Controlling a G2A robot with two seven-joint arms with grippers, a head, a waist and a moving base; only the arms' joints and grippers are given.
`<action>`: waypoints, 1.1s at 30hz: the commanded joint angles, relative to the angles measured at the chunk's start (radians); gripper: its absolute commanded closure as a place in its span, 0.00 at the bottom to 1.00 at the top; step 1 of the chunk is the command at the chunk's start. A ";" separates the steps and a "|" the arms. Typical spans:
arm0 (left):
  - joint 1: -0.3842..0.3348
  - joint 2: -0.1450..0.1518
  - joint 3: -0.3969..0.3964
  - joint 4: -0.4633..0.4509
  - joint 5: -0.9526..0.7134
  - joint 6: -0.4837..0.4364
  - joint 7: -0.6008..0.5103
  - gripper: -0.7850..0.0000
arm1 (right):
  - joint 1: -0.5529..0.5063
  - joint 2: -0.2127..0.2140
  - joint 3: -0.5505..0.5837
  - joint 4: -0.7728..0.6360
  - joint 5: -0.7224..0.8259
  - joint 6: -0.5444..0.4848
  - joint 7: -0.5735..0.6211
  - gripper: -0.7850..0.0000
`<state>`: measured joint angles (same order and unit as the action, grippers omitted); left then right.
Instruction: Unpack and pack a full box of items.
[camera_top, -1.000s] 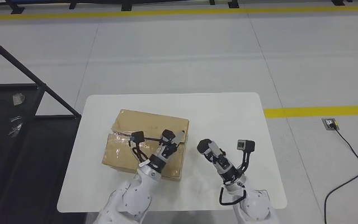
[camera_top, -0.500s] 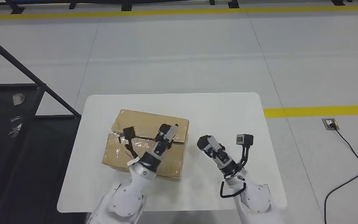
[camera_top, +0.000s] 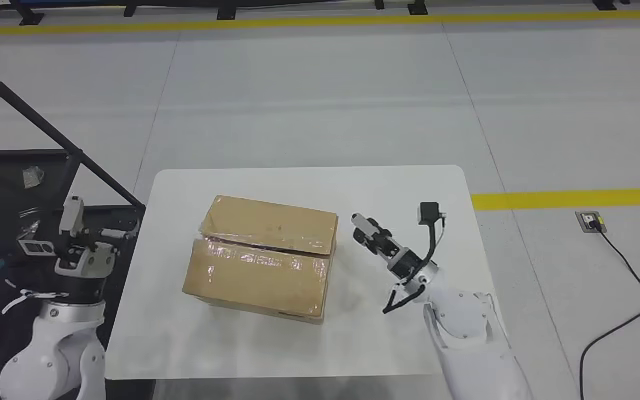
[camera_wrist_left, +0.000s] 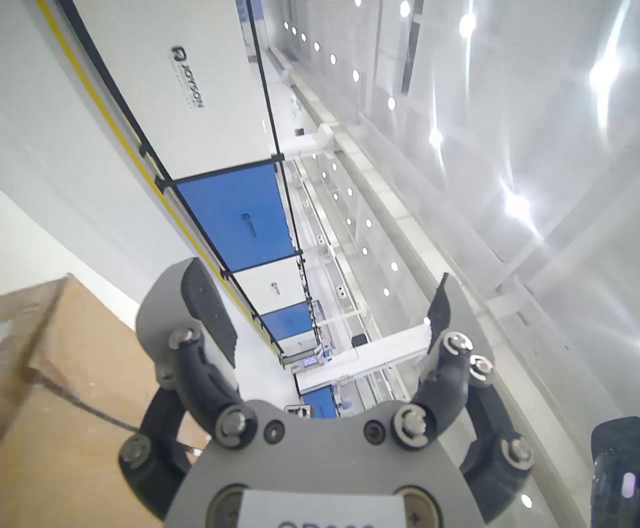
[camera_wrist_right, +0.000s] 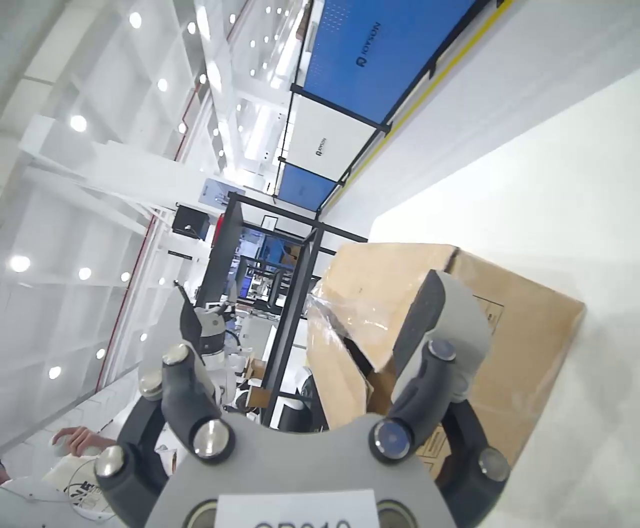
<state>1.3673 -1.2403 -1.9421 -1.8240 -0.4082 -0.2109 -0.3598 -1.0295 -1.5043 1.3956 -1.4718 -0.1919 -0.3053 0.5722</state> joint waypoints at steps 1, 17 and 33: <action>0.014 0.003 -0.018 0.041 0.018 -0.009 -0.008 0.00 | 0.043 0.001 -0.020 0.025 -0.036 0.034 0.012 0.00; 0.061 0.007 -0.018 0.097 0.024 -0.049 -0.020 0.00 | 0.518 -0.006 -0.195 0.535 -0.072 -0.151 0.341 0.00; 0.076 0.007 0.025 0.087 0.069 -0.043 0.017 0.00 | 0.576 -0.004 -0.223 0.624 -0.074 -0.267 0.370 0.00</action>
<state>1.4445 -1.2333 -1.9214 -1.7361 -0.3431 -0.2555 -0.3420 -0.4423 -1.5114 1.1798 -0.8204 -0.2155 -0.5342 0.9691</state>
